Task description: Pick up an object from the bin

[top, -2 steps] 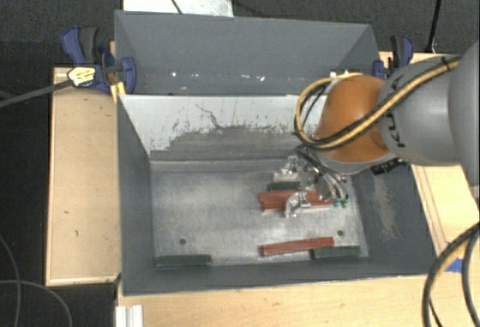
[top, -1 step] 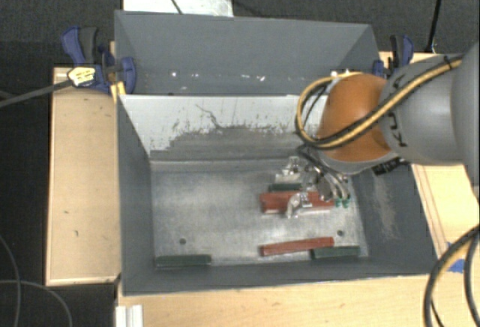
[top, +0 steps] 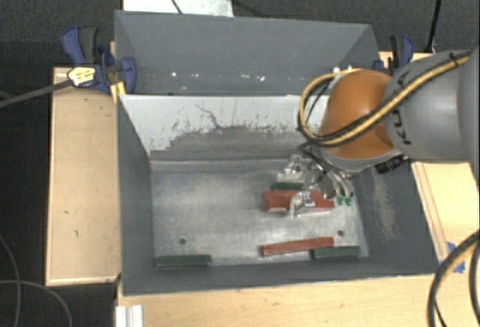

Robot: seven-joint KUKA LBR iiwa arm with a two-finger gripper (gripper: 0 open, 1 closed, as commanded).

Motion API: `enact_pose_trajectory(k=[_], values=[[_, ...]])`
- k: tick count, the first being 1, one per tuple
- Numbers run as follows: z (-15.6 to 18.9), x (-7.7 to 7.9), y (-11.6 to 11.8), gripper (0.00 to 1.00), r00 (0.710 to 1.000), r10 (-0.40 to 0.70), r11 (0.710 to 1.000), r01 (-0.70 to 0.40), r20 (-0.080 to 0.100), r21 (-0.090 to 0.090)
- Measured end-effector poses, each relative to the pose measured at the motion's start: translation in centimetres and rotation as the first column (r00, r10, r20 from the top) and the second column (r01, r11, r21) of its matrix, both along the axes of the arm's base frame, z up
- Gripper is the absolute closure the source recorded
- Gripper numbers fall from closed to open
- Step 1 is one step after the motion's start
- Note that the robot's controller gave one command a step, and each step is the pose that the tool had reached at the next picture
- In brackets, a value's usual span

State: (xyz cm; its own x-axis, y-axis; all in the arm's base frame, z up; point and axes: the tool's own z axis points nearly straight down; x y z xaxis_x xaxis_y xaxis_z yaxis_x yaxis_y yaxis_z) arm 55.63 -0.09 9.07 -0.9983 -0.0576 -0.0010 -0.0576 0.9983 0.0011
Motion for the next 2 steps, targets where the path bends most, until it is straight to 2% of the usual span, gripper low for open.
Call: enact_pose_trajectory(k=[2], values=[[3.1, 0.0, 0.0, 1.0, 1.0, 0.0, 1.0, 0.0, -0.002, 0.0]])
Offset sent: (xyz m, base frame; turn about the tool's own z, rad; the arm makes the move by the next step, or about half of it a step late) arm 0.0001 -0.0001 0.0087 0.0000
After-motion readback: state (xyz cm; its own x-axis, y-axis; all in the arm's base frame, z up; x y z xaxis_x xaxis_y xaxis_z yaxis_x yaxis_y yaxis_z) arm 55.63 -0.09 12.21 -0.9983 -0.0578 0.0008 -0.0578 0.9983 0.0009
